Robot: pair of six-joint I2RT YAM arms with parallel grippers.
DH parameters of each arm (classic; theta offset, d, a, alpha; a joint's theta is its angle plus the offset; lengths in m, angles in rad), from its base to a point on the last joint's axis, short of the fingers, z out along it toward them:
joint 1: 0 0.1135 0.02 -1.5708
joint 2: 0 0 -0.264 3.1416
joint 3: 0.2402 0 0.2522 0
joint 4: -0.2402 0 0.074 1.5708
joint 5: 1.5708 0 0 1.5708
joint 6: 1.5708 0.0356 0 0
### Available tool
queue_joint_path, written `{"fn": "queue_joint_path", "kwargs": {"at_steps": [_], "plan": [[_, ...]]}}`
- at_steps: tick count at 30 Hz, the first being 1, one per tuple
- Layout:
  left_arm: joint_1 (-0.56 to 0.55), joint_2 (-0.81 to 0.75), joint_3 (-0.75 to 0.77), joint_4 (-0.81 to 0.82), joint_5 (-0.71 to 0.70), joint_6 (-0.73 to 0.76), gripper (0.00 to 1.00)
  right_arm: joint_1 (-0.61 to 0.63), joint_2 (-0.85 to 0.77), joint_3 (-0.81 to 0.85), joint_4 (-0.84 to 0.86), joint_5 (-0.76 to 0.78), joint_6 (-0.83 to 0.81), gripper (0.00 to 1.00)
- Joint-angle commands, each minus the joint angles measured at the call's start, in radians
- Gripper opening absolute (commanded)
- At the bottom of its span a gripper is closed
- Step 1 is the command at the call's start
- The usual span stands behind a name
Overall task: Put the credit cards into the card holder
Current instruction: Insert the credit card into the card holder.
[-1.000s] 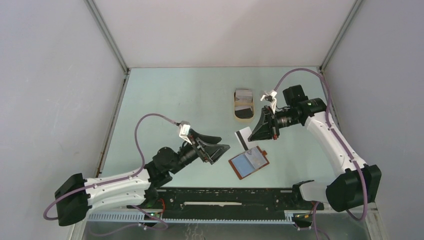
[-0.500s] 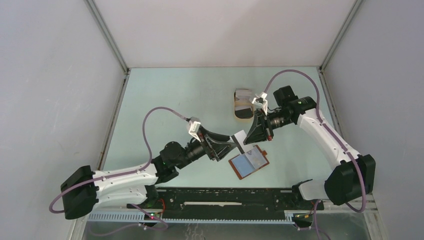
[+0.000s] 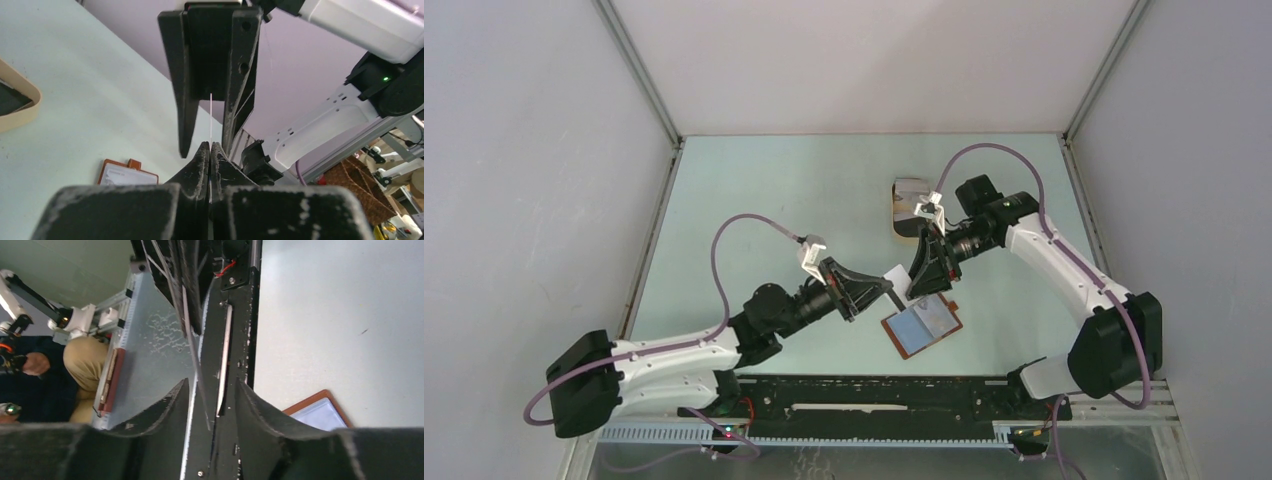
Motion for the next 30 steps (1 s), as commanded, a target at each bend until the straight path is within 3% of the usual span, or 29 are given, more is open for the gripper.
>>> {"fn": "queue_joint_path", "kwargs": {"at_steps": [1, 7, 14, 19, 23, 30], "plan": [[0.006, -0.058, -0.045, 0.057, 0.001, -0.011, 0.00, 0.006, -0.046, 0.005, -0.011, 0.075, -0.051, 0.54], [0.008, -0.135, -0.171, 0.060, -0.004, -0.097, 0.00, -0.015, -0.187, -0.006, 0.006, 0.345, -0.103, 0.60], [0.008, -0.103, -0.265, 0.136, -0.070, -0.212, 0.00, -0.055, -0.345, -0.206, 0.161, 0.483, -0.186, 0.61], [0.011, 0.075, -0.228, 0.242, -0.031, -0.285, 0.00, -0.062, -0.428, -0.371, 0.267, 0.544, -0.361, 0.69], [0.028, 0.264, -0.201, 0.395, 0.010, -0.367, 0.00, -0.081, -0.374, -0.377, 0.355, 0.587, -0.297, 0.71], [0.059, 0.553, -0.192, 0.598, -0.051, -0.512, 0.00, -0.083, -0.202, -0.356, 0.374, 0.708, -0.219, 0.67]]}}
